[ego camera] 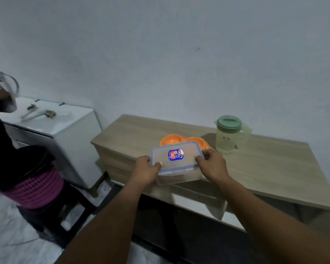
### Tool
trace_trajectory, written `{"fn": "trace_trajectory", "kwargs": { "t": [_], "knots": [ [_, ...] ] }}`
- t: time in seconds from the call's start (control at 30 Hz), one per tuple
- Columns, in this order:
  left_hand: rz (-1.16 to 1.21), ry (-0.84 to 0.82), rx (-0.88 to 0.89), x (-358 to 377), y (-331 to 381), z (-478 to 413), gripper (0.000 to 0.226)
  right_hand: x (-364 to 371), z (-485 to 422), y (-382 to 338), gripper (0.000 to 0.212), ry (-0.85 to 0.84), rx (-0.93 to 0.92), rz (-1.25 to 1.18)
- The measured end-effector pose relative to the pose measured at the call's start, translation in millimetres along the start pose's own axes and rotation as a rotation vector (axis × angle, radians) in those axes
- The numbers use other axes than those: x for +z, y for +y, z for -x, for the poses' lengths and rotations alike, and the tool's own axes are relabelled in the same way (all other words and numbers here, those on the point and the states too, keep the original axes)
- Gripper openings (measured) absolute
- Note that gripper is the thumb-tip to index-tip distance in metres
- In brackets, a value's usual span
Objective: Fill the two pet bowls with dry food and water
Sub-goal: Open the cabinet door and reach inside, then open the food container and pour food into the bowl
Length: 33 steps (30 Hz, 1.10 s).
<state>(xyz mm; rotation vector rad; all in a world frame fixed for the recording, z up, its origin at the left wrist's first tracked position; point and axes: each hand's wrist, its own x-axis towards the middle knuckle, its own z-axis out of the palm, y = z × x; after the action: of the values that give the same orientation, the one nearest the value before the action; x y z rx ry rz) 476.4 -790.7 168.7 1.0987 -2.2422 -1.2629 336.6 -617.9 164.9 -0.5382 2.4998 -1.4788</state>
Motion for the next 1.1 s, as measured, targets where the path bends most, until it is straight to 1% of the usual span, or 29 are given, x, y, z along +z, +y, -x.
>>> {"fn": "trace_trajectory", "kwargs": {
  "t": [0.17, 0.3, 0.47, 0.53, 0.63, 0.7, 0.83, 0.97, 1.03, 1.1],
  "knots": [
    [-0.019, 0.038, -0.066, -53, -17, -94, 0.039, 69, -62, -46, 0.02, -0.018, 0.002, -0.021],
    [-0.041, 0.03, -0.107, -74, -31, -144, 0.044, 107, -86, -61, 0.025, -0.032, -0.016, -0.025],
    [-0.021, -0.002, -0.19, -75, -52, -203, 0.048, 149, -135, -63, 0.026, -0.075, 0.018, 0.012],
    [-0.036, -0.002, -0.217, -73, -59, -223, 0.046, 162, -156, -61, 0.026, -0.073, 0.028, 0.026],
    [-0.038, 0.024, -0.252, -69, -65, -250, 0.043, 185, -193, -59, 0.025, -0.115, 0.016, 0.076],
    [-0.034, 0.004, -0.281, -68, -70, -269, 0.047, 198, -215, -58, 0.024, -0.134, 0.015, 0.093],
    [0.021, -0.051, -0.374, -68, -91, -311, 0.062, 230, -252, -55, 0.023, -0.19, 0.042, 0.102],
    [0.055, -0.117, -0.441, -70, -102, -344, 0.07, 261, -282, -53, 0.024, -0.226, 0.066, 0.113],
    [0.06, -0.183, -0.447, -70, -107, -360, 0.07, 275, -295, -51, 0.024, -0.221, 0.088, 0.122],
    [0.054, -0.267, -0.445, -70, -112, -374, 0.063, 288, -306, -48, 0.023, -0.216, 0.121, 0.128]
  ]
}}
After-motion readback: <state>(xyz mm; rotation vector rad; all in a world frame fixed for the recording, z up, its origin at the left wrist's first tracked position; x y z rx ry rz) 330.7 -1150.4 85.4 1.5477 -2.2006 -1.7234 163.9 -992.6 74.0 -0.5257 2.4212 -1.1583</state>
